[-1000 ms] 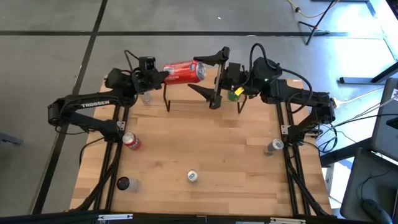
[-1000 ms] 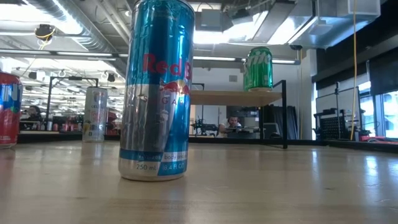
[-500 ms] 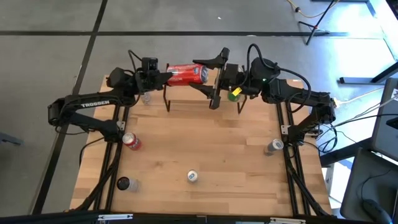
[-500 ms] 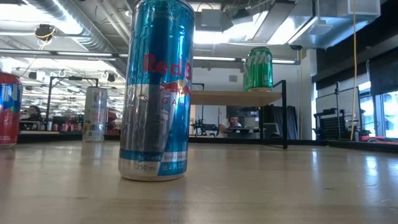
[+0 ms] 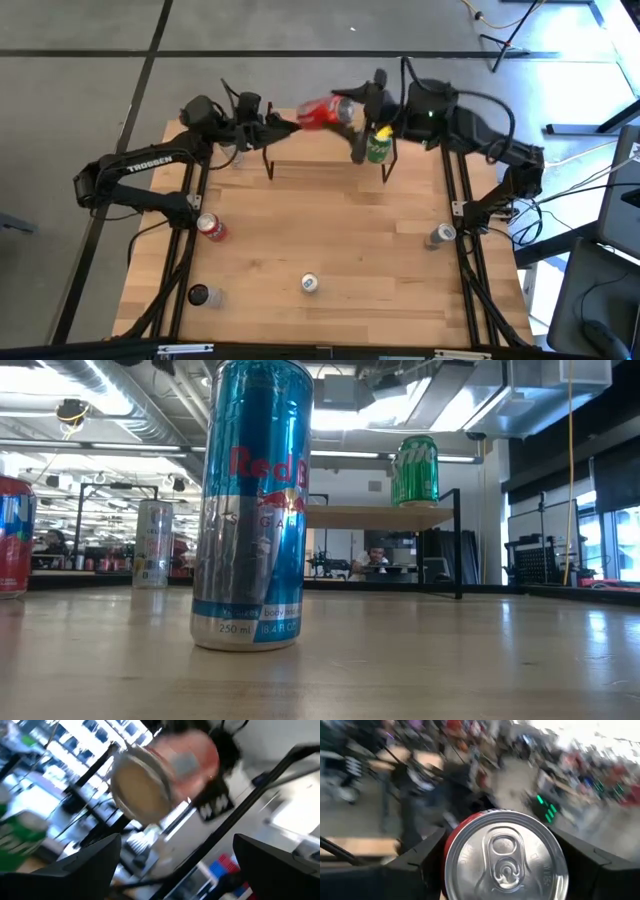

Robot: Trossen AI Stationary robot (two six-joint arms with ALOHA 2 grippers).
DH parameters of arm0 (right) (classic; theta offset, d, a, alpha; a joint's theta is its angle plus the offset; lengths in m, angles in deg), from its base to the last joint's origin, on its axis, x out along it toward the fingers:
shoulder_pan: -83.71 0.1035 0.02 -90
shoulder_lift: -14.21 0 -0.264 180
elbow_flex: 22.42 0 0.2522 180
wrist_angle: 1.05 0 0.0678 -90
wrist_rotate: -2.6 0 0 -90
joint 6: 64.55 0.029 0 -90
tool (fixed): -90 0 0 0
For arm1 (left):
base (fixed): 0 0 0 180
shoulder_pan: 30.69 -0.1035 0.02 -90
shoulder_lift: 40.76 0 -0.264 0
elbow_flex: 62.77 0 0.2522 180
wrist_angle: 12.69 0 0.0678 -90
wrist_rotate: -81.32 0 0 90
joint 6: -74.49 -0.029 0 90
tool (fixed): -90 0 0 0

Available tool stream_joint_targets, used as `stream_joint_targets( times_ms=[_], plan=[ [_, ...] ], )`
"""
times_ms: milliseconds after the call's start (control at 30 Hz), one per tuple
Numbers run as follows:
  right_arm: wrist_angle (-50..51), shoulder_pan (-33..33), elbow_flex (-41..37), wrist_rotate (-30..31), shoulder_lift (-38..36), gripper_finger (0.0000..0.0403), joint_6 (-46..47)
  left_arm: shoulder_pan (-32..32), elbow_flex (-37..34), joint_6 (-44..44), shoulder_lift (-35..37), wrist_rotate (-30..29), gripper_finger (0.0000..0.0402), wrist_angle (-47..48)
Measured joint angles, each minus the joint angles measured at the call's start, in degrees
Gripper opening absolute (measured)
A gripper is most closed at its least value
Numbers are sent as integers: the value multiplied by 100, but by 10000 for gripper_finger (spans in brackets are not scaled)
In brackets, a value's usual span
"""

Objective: Place canned beverage on shelf
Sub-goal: Put the right orange soda can on the shelf

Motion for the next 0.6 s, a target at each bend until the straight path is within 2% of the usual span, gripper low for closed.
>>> stream_joint_targets(
  times_ms=[267,367,600],
  plan=[
    [2099,-889,477,-85,-6,272,571,-116,0,-1139,-5,282,379,1933],
    [2632,-1295,450,-311,76,272,694,-80,0,-1463,-6,46,379,2533],
    [2847,-2012,340,-996,592,272,911,97,-2,-2165,-9,-642,379,3254]
  ],
)
